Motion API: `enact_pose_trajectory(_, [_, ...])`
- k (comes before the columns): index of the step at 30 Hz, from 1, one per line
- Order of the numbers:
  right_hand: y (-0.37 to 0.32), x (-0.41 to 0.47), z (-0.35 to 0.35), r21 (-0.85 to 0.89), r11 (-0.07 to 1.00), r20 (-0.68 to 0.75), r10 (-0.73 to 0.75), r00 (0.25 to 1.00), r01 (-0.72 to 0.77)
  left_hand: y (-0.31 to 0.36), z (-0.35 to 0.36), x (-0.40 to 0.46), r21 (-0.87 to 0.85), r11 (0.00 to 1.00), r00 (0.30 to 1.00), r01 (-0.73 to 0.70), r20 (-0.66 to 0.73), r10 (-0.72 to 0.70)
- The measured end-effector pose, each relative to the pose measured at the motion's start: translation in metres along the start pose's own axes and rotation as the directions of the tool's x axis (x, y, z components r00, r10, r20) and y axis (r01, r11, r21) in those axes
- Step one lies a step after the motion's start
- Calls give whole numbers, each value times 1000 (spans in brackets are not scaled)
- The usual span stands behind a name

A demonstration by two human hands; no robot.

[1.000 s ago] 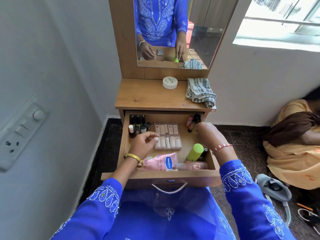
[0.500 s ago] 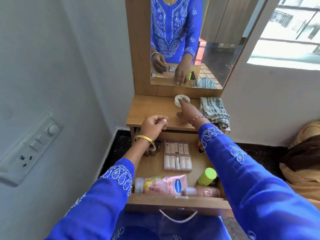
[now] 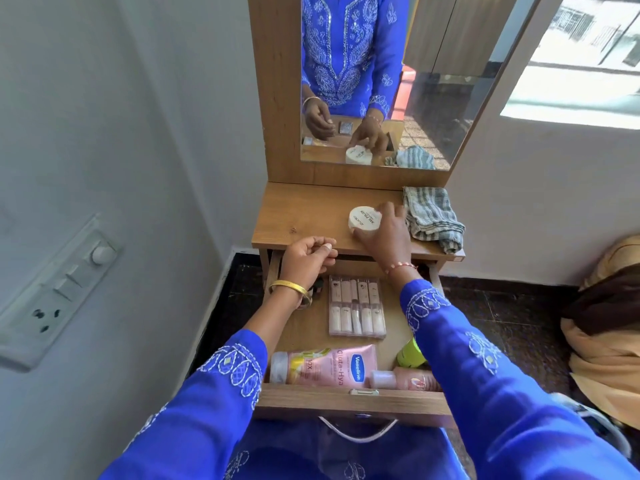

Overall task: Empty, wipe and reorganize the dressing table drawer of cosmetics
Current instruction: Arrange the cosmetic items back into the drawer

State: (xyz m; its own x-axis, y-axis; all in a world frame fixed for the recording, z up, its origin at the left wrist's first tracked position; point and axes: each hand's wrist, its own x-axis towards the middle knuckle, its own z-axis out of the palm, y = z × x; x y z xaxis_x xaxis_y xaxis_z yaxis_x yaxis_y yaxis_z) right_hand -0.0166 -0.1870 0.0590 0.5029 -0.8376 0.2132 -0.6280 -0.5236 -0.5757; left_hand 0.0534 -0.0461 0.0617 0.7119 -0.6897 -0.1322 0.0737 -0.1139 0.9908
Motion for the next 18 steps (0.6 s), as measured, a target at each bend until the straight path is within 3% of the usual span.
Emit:
enact_pose_trajectory(5, [-4,6,-8,-43,999,181,-20,983,28,0,0,-6,2,999,999,39,4,-39])
enact_pose_trajectory(9, [-7,-16,-13,112,993,94,-49,994,39,-1,3,-13,1,998,998,63,-8,-63])
enact_pose_trajectory(14, [-16,-80,-11,296,950,14,-113,994,103,-15,5,-31,-125,983,991,132,-15,-135])
enact_pose_trajectory(18, [-9,-119,4,309,951,58,11,998,-28,-32,2,-51,-109,982,988,157,2,-157])
